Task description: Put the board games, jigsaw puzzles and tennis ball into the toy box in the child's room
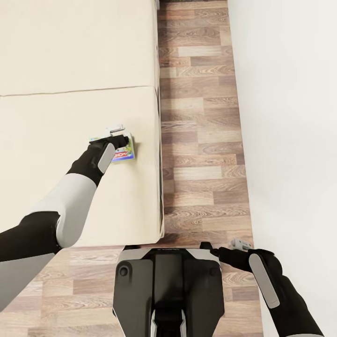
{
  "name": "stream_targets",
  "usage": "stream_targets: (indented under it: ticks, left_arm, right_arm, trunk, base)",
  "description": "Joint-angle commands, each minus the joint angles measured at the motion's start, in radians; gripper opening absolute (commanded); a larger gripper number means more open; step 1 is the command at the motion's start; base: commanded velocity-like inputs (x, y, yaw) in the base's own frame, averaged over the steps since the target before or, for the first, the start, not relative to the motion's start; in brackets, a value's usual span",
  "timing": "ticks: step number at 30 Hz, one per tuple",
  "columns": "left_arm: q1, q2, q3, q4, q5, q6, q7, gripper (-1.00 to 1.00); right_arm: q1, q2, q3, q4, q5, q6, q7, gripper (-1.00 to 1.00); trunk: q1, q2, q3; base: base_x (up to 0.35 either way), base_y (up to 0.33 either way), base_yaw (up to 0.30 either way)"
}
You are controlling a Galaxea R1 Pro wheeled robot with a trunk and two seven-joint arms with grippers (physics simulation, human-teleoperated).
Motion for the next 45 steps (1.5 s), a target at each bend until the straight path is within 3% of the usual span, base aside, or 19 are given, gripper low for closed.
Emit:
stream_targets:
  ticks: [1, 45]
  left_arm:
    - [0.000, -0.001, 0.003, -0.002, 0.011, 0.004, 0.005, 1.00]
    - [0.000, 0.000, 0.011, -0.022, 0.011, 0.005, 0.006, 1.00]
  right_arm:
    - [0.000, 0.000, 0.000, -0.001, -0.011, 0.004, -0.010, 1.00]
    - [-0.002, 0.000, 0.000, 0.015, -0.010, 0.005, -0.010, 1.00]
  trunk:
    - [0.001, -0.002, -0.001]
    - [0.001, -0.002, -0.001]
  base:
    - [0.015, 0.009, 0.000]
    - [0.023, 0.013, 0.000]
